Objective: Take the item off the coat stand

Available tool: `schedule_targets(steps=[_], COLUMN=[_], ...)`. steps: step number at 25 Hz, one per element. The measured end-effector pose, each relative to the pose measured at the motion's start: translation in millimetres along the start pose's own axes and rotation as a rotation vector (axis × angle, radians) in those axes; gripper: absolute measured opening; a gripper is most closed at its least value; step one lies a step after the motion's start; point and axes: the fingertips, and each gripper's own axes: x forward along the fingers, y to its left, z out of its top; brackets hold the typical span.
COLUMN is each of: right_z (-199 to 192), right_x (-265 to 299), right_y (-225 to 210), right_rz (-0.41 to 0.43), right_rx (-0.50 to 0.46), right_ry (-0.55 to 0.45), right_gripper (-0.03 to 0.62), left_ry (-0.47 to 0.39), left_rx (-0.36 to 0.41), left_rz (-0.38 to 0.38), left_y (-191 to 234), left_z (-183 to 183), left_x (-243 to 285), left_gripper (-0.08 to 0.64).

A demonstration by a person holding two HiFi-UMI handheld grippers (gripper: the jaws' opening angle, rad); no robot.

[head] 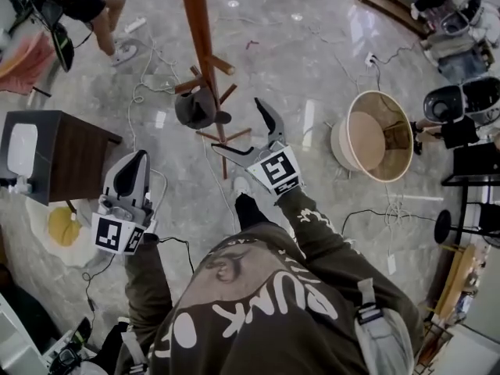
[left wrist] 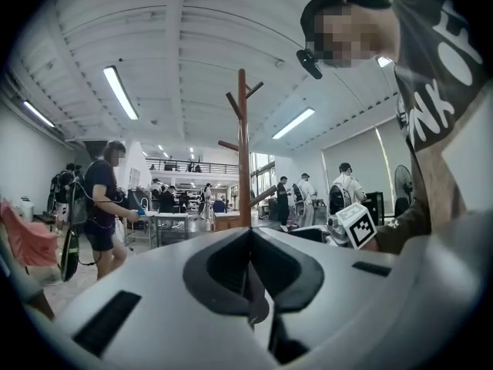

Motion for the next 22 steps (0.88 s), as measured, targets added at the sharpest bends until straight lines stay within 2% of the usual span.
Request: schedule_targets(steps=[5, 9, 22], right_z=[-25, -40, -78], right_x=[40, 65, 99], right_y=[-8, -9, 10], right_rz=[0.015, 0.030, 0.077], right_rx=[0.007, 0.009, 0.025], right_ry=[0.046, 0.079, 0.204], right_gripper=[0.583, 0.557, 0.390], left_ry=[0.024, 0.040, 0.077], left_rx=[-0.015, -0.023, -0.038], left_rz=[0.006, 0.015, 0.044], left_y=[12, 23, 37], left_z=[-13, -19, -30], left_x=[15, 21, 17], left_gripper=[0.003, 0.003, 0.003])
